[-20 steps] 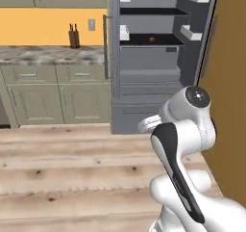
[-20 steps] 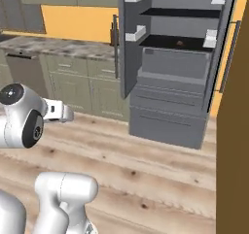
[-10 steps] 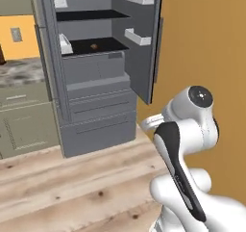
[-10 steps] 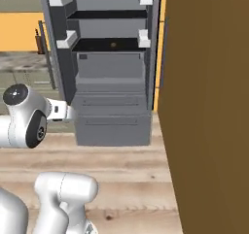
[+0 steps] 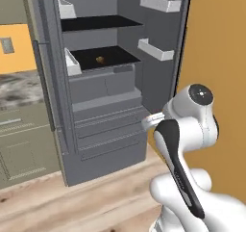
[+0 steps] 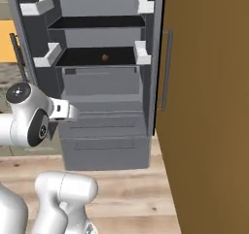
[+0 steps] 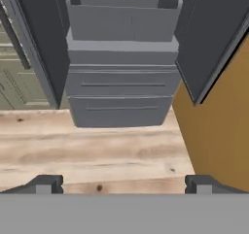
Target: Open the fridge, remove the pear, lime, and steak, and place them on any counter.
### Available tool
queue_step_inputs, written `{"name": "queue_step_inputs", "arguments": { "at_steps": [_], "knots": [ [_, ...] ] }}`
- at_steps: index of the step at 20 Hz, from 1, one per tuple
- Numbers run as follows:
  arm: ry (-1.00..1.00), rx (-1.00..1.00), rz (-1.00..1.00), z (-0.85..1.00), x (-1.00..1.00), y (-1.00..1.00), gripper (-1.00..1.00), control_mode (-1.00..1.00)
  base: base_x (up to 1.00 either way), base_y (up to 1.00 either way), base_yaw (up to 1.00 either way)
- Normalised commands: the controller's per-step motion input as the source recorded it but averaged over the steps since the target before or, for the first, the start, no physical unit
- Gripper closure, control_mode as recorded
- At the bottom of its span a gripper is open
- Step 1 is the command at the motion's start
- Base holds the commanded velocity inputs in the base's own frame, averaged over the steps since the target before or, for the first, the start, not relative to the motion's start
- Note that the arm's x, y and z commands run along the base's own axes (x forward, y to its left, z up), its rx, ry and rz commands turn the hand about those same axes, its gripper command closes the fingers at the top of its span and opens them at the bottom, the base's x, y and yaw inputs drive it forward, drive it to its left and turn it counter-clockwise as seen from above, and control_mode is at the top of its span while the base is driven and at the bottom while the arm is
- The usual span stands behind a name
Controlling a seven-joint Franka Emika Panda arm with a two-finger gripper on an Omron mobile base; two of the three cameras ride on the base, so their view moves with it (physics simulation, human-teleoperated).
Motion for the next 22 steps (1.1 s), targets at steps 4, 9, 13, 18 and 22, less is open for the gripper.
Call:
{"name": "queue_step_inputs", "arguments": {
  "at_steps": [4, 9, 13, 18, 22],
  "knots": [
    [0.00, 0.00, 0.00, 0.00, 0.00, 0.00, -1.00, 1.00, 1.00, 0.00, 0.10],
    [0.00, 0.00, 0.00, 0.00, 0.00, 0.00, -1.00, 1.00, 1.00, 0.00, 0.15],
    [0.00, 0.00, 0.00, 0.00, 0.00, 0.00, -1.00, 1.00, 1.00, -0.22, 0.08],
    [0.00, 0.00, 0.00, 0.00, 0.00, 0.00, -1.00, 1.00, 1.00, -0.48, 0.08],
    [0.00, 0.00, 0.00, 0.00, 0.00, 0.00, -1.00, 1.00, 1.00, -0.08, 0.03]
  ]
}}
